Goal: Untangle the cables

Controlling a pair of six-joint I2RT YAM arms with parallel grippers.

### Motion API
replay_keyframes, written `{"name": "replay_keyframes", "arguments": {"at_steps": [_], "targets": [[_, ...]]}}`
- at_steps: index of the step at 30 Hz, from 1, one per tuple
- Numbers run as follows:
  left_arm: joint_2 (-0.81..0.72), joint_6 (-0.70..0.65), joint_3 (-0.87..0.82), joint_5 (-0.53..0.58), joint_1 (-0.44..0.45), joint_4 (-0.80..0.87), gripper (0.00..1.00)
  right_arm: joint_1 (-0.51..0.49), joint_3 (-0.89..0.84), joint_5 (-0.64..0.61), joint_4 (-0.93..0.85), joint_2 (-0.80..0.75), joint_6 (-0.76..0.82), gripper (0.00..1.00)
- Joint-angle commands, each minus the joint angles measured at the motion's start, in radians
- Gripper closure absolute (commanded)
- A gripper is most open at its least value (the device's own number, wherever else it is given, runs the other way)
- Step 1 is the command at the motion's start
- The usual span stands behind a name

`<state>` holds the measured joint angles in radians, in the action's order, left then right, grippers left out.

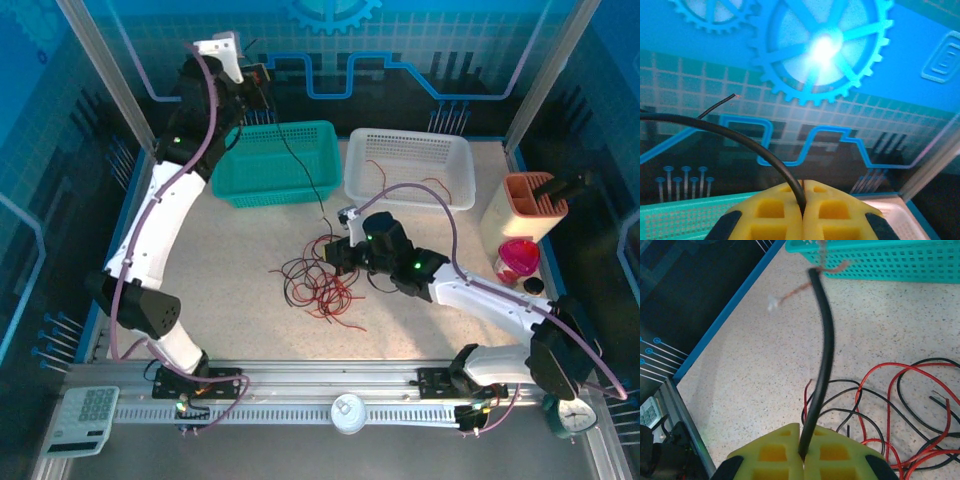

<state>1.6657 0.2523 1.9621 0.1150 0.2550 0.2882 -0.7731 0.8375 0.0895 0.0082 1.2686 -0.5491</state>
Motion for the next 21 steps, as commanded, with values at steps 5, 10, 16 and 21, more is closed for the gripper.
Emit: {"name": "replay_keyframes", "arguments": {"at_steps": [5,10,16,21], "targets": [[0.026,-0.041,0.044,0.03,-0.029,0.015,1.0,0.016,-0.011,-0.028,-0.023,-0.028,-0.008,1.0],[0.078,-0.083,0.11,0.07,-0.039,0.054,1.0,0.021,-0.016,-0.03,-0.03,-0.035,-0.007,1.0],[0.14,-0.053,0.174,0.079,-0.104,0.098,1.0,0.029,-0.035,-0.038,-0.033,-0.048,-0.015,1.0],[0.14,-0.021,0.151,0.029,-0.131,0.087,1.0,0.034,-0.041,-0.03,-0.015,-0.039,-0.017,1.0]]}}
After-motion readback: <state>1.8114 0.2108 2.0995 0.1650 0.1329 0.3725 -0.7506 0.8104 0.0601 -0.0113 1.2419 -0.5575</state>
